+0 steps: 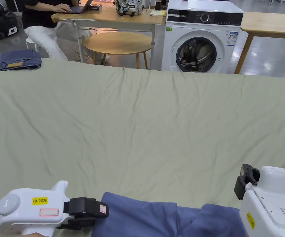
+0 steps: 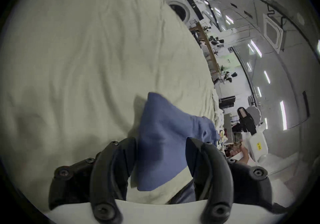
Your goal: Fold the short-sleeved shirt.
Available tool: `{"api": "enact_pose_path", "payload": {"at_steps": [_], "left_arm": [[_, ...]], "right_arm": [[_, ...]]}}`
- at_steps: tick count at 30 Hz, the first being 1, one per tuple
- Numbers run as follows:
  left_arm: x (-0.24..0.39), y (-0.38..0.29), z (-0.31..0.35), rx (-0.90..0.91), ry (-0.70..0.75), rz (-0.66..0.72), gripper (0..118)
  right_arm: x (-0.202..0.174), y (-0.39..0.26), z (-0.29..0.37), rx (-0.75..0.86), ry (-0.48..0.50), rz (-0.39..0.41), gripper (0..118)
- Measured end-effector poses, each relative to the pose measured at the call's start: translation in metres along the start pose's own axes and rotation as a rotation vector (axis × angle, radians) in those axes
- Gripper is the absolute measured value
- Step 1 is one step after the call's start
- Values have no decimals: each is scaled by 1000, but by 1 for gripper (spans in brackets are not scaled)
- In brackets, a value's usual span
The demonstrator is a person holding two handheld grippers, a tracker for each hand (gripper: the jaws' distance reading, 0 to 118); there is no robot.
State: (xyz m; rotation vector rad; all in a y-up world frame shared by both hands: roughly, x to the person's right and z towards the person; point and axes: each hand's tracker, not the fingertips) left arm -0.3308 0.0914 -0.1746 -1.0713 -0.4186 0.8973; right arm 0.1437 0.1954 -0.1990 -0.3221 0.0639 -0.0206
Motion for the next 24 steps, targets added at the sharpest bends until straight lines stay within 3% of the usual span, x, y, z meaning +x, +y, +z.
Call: {"api": "enact_pose_path", "payload": {"at_steps": [3, 5, 7, 9, 12, 21, 24], "left_arm": [[-2, -11, -22, -32, -35, 33, 57], [-8, -15, -29, -8, -172, 53, 54], [-16, -17, -38, -10, -215, 71, 24], [-20, -19, -43, 0, -178, 71, 12], [-20, -22, -40, 22, -224, 113, 7], [25, -11, 12, 86, -155, -103, 4], [31, -2, 45, 117, -132, -114, 4]], "right_arm": [[-2, 0, 1, -3, 6, -2, 0], [-3, 0, 1, -4, 7, -2, 0], [-3, 0, 1, -4, 7, 1, 0], [-3, 0, 2, -5, 7, 0, 0], [-3, 1, 2, -6, 7, 6, 0], [1, 3, 2, -7, 0, 10, 0], [1, 3, 4, -5, 5, 16, 0]]}}
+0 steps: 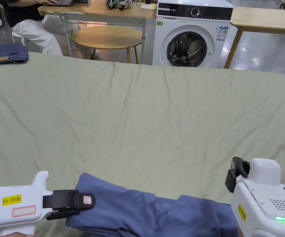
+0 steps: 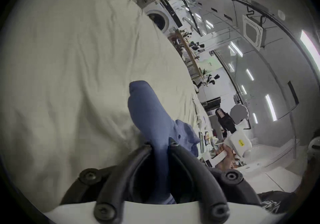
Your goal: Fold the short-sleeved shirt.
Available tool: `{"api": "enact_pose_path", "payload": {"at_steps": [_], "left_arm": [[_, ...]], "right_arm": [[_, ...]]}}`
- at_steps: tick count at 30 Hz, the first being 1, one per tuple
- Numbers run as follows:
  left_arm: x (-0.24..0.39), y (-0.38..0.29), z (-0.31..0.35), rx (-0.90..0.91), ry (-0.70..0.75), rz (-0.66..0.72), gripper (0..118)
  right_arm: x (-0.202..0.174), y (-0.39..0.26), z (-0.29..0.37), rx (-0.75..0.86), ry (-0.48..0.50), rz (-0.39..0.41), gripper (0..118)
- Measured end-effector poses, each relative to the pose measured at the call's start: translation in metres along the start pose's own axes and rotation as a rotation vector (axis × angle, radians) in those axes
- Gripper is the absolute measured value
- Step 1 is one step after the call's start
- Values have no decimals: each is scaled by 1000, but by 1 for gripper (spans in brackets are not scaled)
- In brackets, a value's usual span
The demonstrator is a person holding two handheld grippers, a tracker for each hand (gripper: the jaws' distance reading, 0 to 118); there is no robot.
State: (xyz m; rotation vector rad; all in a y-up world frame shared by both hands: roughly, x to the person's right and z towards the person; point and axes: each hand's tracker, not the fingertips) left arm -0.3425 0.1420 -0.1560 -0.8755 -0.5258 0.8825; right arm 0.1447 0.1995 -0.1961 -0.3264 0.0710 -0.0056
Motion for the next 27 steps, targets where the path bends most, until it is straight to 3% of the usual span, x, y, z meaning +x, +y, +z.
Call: {"api": "enact_pose_path", "payload": {"at_steps": [6, 11, 27], "left_arm": [[27, 15, 58, 67, 178, -98, 4], [56, 14, 60, 42, 295, -167, 4], [142, -12, -51, -128, 195, -332, 4]], "right_arm": [[-3, -4, -1, -4, 13, -2, 0], [-6, -7, -2, -10, 23, -10, 0], [1, -9, 6, -11, 14, -16, 0]]}}
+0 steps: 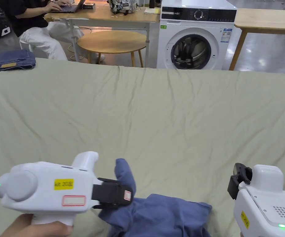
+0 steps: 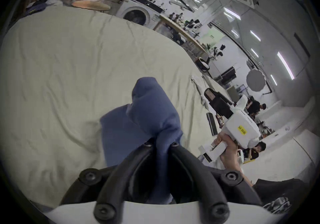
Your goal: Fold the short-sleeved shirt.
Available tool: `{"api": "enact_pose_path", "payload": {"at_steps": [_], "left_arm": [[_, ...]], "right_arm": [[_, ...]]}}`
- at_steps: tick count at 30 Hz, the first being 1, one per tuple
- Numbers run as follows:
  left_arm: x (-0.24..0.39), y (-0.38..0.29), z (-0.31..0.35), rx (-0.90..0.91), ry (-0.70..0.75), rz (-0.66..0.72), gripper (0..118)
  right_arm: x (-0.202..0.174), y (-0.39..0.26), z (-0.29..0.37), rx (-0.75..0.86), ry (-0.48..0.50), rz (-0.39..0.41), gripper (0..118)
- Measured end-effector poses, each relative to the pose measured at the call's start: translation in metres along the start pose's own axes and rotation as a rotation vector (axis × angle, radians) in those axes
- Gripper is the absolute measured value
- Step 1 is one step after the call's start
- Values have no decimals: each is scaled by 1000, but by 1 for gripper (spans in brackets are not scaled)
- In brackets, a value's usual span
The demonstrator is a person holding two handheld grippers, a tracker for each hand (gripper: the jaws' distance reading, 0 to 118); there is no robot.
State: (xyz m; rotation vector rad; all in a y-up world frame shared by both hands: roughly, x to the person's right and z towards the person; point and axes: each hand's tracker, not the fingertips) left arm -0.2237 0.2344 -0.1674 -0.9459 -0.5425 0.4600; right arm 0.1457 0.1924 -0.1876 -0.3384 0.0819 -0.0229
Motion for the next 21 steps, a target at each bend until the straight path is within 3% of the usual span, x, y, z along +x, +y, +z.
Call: {"api": "enact_pose_path", "payload": {"at_steps": [6, 13, 19, 20, 21], "left_arm": [[30, -3, -77, -122, -56, 6, 4], [43, -25, -174, -251, 32, 25, 4], [43, -31, -182, -228, 54, 66, 7], [43, -31, -176, -215, 31, 73, 13], [43, -31, -170, -198, 6, 80, 31]], "right_arm": [[7, -1, 4, -1, -15, -4, 0], [17, -1, 9, -1, -39, -11, 0], [23, -2, 9, -9, -51, -13, 0], [24, -3, 9, -9, -52, -15, 0], [24, -3, 10, -9, -52, -15, 0]]}}
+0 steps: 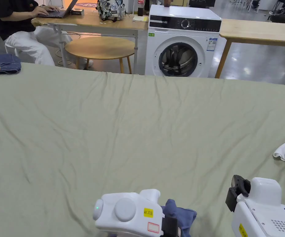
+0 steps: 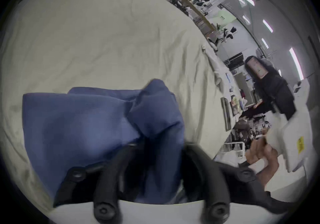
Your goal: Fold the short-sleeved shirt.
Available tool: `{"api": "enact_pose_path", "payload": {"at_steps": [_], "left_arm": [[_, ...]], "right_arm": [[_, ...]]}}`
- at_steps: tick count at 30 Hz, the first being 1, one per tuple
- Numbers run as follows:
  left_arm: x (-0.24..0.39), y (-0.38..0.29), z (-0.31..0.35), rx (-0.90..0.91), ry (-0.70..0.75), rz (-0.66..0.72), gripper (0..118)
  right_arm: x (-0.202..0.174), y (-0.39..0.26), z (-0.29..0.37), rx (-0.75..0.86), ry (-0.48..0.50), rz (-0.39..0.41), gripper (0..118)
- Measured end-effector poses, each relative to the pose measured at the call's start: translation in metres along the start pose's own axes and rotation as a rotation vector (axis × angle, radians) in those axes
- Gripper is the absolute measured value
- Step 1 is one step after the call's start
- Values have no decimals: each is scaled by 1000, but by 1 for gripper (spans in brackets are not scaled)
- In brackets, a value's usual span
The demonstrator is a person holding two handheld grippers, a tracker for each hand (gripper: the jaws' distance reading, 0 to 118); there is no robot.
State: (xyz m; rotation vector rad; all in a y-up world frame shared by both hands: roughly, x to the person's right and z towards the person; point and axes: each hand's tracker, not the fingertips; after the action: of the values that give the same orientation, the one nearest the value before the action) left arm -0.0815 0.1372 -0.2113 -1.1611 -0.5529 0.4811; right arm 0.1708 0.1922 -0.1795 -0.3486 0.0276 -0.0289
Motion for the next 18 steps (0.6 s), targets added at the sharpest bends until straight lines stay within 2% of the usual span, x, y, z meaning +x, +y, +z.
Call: {"api": "enact_pose_path", "payload": {"at_steps": [2, 3, 7, 8, 9, 10, 13, 18], "left_arm": [[-2, 1, 14, 18, -19, 2, 56], [-1, 1, 20, 29, -19, -2, 62], [0, 7, 30, 44, 24, -55, 60], [-2, 8, 26, 41, 23, -50, 53], [-5, 9, 22, 37, 12, -39, 30], [-7, 11, 13, 27, -23, -9, 13], [-13, 7, -15, -2, -168, 56, 7], [-15, -3, -60, -50, -160, 95, 2]], "right_arm": [[1, 0, 1, 0, -2, 4, 0], [1, 0, 1, 0, -1, 5, 0], [4, 1, 7, 5, -5, 11, 0], [5, 1, 7, 7, -6, 10, 0], [5, 1, 8, 8, -7, 9, 0], [5, 1, 8, 8, -8, 8, 0], [7, 1, 7, 4, -11, 2, 0], [9, -2, 8, 0, -17, 1, 0]]}}
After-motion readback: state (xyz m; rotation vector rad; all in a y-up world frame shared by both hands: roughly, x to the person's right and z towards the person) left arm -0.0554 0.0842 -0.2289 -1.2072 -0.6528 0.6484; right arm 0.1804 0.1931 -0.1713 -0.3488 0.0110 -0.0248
